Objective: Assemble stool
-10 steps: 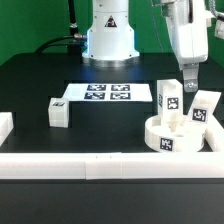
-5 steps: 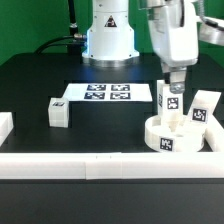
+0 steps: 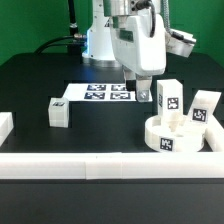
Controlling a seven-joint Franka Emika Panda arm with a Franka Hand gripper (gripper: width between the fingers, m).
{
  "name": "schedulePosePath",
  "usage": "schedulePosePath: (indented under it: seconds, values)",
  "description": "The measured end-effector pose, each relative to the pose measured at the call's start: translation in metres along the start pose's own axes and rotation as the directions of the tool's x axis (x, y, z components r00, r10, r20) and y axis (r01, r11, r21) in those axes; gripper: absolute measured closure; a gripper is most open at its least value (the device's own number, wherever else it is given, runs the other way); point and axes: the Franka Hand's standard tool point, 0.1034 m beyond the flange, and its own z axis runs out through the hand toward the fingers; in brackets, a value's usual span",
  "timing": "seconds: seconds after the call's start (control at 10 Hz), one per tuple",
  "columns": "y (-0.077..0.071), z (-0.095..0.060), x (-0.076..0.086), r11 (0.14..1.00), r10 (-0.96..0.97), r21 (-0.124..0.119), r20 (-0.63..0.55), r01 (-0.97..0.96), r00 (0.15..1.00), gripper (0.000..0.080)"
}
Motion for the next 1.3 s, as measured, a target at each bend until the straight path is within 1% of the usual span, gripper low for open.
schedulePosePath:
  seconds: [0.1,0.2,0.3,0.4,0.6,0.8,0.9,1.0,1.1,1.2,1.3]
  values:
    - [0.000,0.001,-0.001,0.998,-0.065,-0.003,0.000,0.065,0.998,0.0151]
    - [-0.001,0.005,-0.006,0.974,-0.221,-0.050,-0.003,0.221,0.975,0.0151]
    - [-0.007,0.007,-0.006,0.935,-0.348,-0.070,-0.004,0.347,0.937,0.0151]
    - [-0.010,0.009,-0.005,0.879,-0.472,-0.082,-0.005,0.470,0.881,0.0151]
    - [-0.009,0.010,-0.004,0.825,-0.562,-0.082,0.003,0.560,0.827,0.0151]
    - [-0.009,0.010,-0.003,0.697,-0.714,-0.083,0.017,0.713,0.700,0.0151]
    - [-0.009,0.009,0.002,0.601,-0.796,-0.082,0.022,0.795,0.605,0.0151]
    - [-0.003,0.011,0.021,0.449,-0.892,-0.085,0.020,0.889,0.452,0.0151]
    - [0.006,0.013,0.040,0.327,-0.943,-0.089,0.032,0.941,0.331,0.0151]
    - [0.011,0.012,0.055,0.211,-0.976,-0.090,0.039,0.973,0.215,0.0151]
    - [0.018,0.013,0.074,0.109,-0.992,-0.091,0.050,0.990,0.114,0.0151]
